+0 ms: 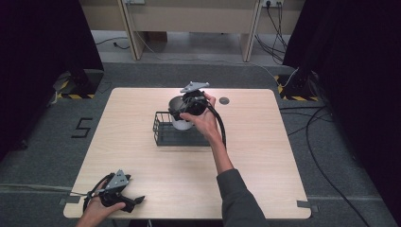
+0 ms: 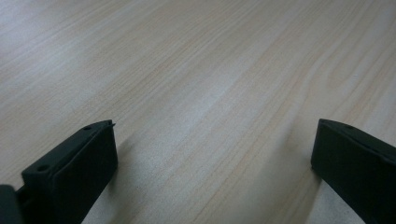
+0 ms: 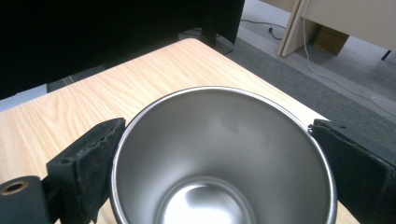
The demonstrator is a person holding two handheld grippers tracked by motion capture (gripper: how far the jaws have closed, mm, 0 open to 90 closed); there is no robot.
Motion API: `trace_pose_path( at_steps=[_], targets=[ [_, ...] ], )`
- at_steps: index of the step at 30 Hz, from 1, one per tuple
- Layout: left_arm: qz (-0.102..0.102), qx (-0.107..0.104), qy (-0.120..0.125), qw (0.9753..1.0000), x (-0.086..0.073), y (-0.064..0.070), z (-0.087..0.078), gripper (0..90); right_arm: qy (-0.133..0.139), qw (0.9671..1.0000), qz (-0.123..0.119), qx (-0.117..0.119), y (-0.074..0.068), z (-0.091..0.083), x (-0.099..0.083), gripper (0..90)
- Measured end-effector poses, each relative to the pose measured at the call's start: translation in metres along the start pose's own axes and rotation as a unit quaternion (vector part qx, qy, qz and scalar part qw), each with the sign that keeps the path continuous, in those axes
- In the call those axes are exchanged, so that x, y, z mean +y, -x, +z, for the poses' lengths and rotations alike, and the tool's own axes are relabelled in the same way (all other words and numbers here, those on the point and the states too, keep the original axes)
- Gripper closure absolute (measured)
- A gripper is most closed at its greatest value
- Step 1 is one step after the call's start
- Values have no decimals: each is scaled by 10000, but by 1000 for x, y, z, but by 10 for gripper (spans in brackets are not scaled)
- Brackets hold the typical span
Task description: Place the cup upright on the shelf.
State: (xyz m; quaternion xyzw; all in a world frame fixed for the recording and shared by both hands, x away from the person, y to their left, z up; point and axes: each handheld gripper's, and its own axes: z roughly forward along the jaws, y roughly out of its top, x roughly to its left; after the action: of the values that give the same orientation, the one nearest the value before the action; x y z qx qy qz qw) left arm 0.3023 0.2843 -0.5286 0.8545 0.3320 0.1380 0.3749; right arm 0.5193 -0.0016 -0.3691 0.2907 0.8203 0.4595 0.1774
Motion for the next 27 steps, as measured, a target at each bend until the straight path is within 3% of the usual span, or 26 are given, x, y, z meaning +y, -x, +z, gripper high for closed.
trace_pose_path(
  at_steps=[13,27],
  targets=[
    [-1,-3,2,10000,0,0,0,0,-69,9996,257,21,4,9,-10,63],
    [-1,-4,3,10000,0,0,0,0,-363,9992,158,-48,4,21,-22,60]
  ],
)
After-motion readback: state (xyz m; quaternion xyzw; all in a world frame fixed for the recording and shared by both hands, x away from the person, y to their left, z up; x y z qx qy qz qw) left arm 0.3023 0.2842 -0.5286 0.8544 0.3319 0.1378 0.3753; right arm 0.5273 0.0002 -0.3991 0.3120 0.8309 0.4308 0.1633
